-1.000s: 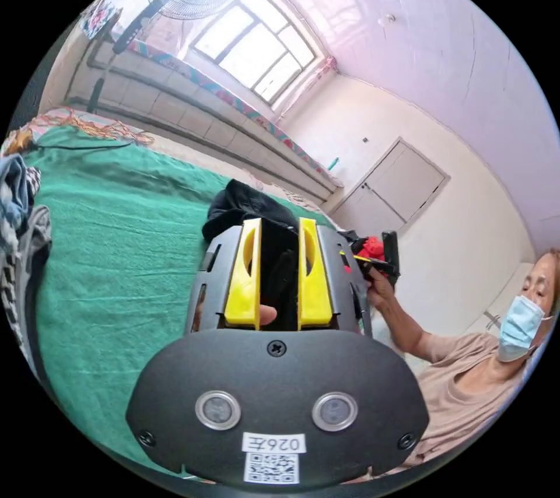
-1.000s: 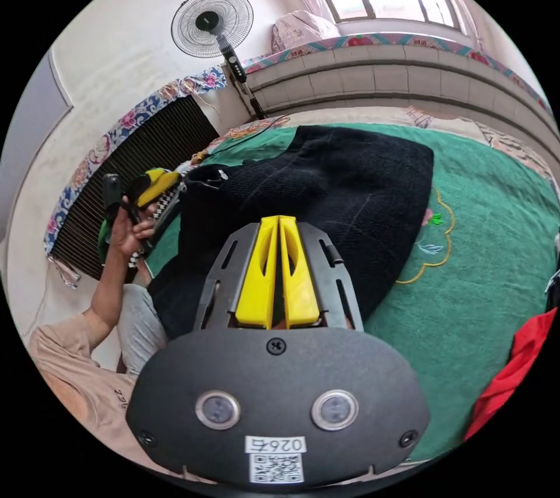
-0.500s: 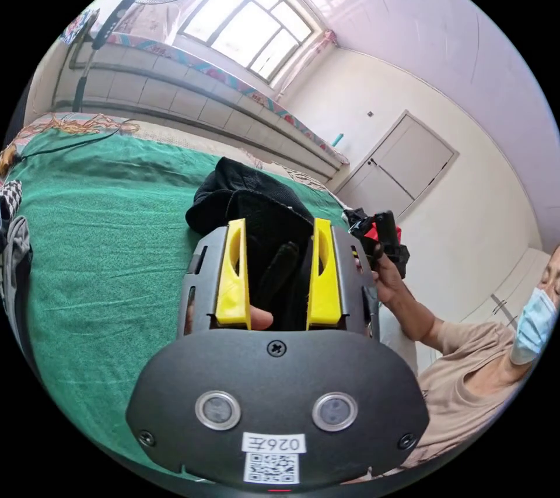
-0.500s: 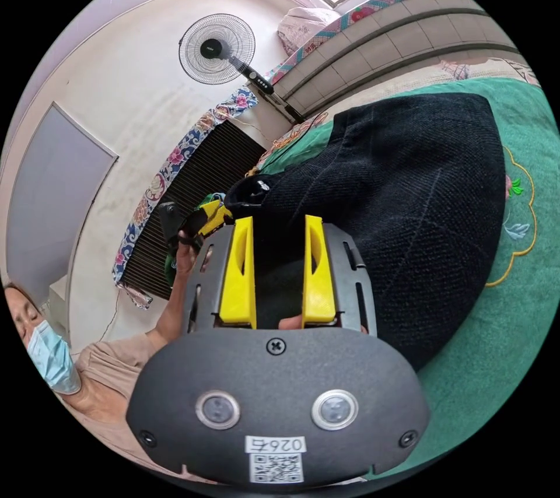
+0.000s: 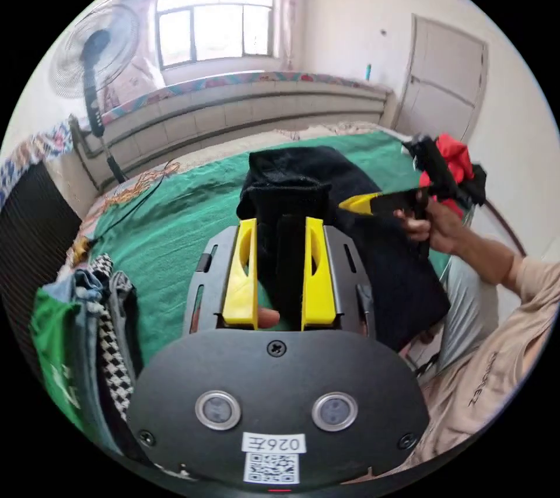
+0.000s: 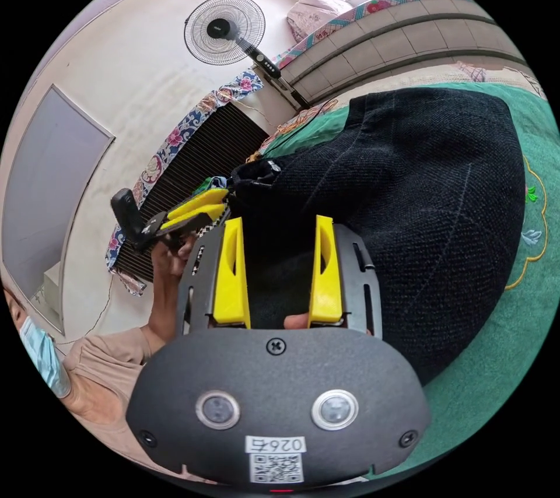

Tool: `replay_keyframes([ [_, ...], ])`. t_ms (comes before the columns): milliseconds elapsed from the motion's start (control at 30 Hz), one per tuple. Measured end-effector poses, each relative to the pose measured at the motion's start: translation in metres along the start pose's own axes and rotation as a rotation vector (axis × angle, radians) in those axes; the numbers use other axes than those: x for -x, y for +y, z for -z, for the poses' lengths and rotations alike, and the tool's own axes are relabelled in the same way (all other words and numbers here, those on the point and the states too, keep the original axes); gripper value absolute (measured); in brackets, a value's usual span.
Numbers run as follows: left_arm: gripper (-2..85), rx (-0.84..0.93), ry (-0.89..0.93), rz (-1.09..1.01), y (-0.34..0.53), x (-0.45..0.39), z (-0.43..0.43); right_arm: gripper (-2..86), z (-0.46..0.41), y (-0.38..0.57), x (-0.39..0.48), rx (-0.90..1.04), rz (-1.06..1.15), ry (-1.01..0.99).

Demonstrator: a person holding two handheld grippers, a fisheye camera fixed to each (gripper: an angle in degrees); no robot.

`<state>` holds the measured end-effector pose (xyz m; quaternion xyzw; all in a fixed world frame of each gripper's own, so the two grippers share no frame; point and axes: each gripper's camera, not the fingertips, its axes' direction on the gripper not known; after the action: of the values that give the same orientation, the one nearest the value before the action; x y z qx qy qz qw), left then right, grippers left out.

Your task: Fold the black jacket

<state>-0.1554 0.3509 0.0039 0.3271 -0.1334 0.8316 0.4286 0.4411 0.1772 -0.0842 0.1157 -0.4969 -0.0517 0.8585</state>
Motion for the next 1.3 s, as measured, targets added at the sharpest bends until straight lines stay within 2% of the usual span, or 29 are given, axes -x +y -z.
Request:
replay_keyframes([
  [33, 5.9, 0.075, -0.01, -0.083, -0.005, -0.016, -0.012, 16.0, 0.0, -0.002, 0.0, 0.006, 0.001, -0.001],
  [100, 2.9, 0.104, -0.014, -0.198, -0.007, -0.038, -0.023, 16.2, 0.001, -0.01, 0.001, 0.02, 0.002, -0.003],
  [200, 1.4, 0.077, 0.235, -0.276, -0.017, -0.055, -0.04, 16.7, 0.004, -0.021, 0.0, 0.02, -0.007, -0.022],
  [267, 0.9, 0.017, 0.514, -0.272, -0.026, -0.063, -0.059, 17.4, 0.006, -0.028, 0.001, 0.016, -0.004, -0.044],
  [367, 0.7, 0.072, 0.649, -0.287, -0.037, -0.091, -0.094, 19.2, 0.004, -0.039, 0.004, 0.034, -0.008, -0.039],
  [467, 0.9, 0.084, 0.613, -0.341, -0.042, -0.11, -0.097, 17.7, -0.009, -0.053, 0.004, 0.114, -0.003, 0.056],
  [500, 0.9, 0.077, 0.607, -0.352, -0.043, -0.109, -0.093, 8.7, -0.01, -0.06, 0.002, 0.149, -0.008, 0.158],
  [567, 1.3, -0.036, 0.633, -0.338, -0.043, -0.089, -0.063, 2.5, -0.004, -0.074, -0.003, 0.174, 0.003, 0.187],
  [600, 1.4, -0.072, 0.641, -0.325, -0.044, -0.08, -0.053, 1.2, 0.008, -0.082, -0.011, 0.159, -0.021, 0.124],
  [667, 2.2, -0.273, 0.598, -0.212, -0.039, -0.033, -0.008, -0.1, 0.034, -0.09, -0.021, 0.109, -0.058, 0.05],
  [700, 2.5, -0.331, 0.566, -0.173, -0.034, -0.021, 0.002, -0.8, 0.062, -0.091, -0.024, 0.037, -0.049, 0.055],
  [767, 4.5, -0.501, 0.36, 0.015, -0.006, 0.02, 0.03, -1.1, 0.114, -0.09, -0.035, -0.055, -0.07, 0.142],
  [800, 4.9, -0.516, 0.32, 0.038, 0.0, 0.026, 0.033, -1.1, 0.158, -0.085, -0.046, -0.143, -0.102, 0.187],
  [900, 9.1, -0.469, 0.245, 0.112, 0.014, 0.047, 0.026, -1.1, 0.273, -0.049, -0.084, -0.395, -0.287, 0.231],
  [1000, 12.5, -0.416, 0.242, 0.142, 0.013, 0.048, 0.01, -0.8, 0.342, -0.001, -0.119, -0.538, -0.49, 0.252],
  [1167, 20.4, -0.316, 0.098, 0.205, 0.016, 0.048, -0.018, 2.5, 0.356, 0.06, -0.149, -0.639, -0.734, 0.171],
  [1233, 21.8, -0.326, 0.114, 0.261, 0.024, 0.058, -0.021, 3.2, 0.354, 0.076, -0.143, -0.688, -0.743, 0.158],
  [1300, 22.4, -0.319, 0.147, 0.3, 0.031, 0.068, -0.025, 3.7, 0.354, 0.092, -0.118, -0.748, -0.715, 0.233],
])
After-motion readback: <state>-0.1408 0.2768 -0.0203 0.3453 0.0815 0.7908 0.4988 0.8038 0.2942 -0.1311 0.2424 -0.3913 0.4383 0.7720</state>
